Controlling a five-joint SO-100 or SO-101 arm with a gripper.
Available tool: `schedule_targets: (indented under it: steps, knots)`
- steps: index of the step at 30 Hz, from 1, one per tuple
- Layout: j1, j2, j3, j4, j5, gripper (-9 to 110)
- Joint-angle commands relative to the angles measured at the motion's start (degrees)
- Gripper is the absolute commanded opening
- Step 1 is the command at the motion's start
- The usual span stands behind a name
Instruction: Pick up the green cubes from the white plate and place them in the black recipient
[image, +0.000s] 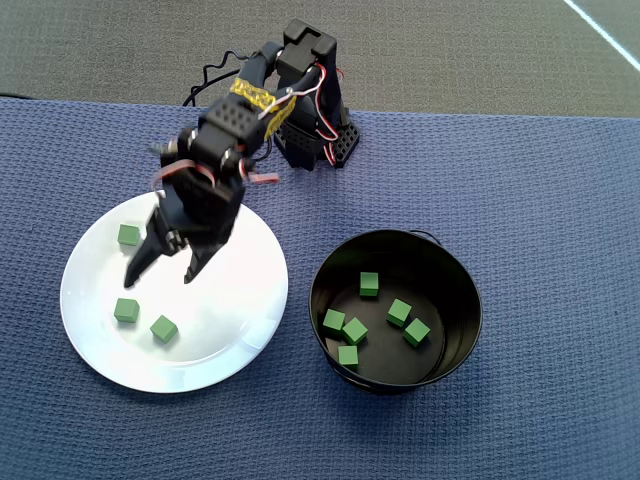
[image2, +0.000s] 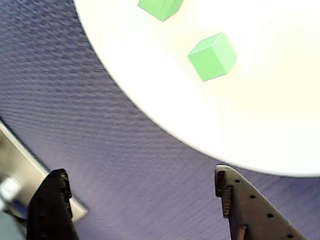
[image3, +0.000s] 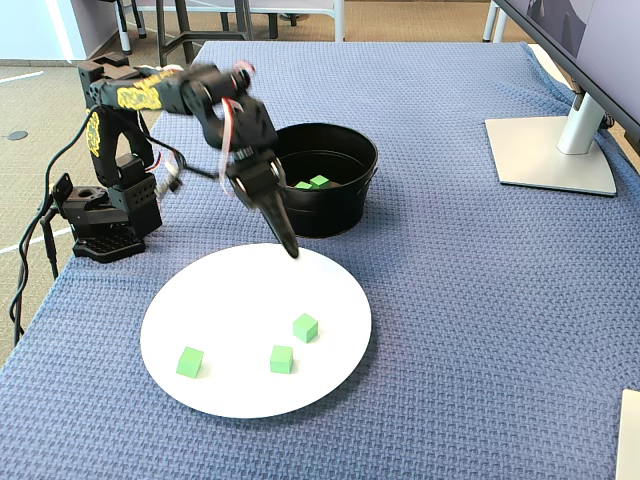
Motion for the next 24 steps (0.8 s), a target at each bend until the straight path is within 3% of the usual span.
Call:
schedule_targets:
  steps: [1, 7, 9, 11, 15, 19, 24]
  knots:
    - [-0.2, 2.1, 3.7, -7.6, -12.7, 32]
    - [5.2, 0.2, 9.3, -24.8, -32.2, 22]
    - [7.0, -0.4, 9.6, -28.3, -43.0, 16]
    - [9.3, -1.0, 9.1, -29.6, -43.2, 17]
    - [10.8, -3.3, 6.0, -22.3, -38.3, 20]
    - [7.6, -6.2, 3.3, -9.9, -40.6, 21]
    - [6.1, -14.8, -12.5, 3.2, -41.7, 25]
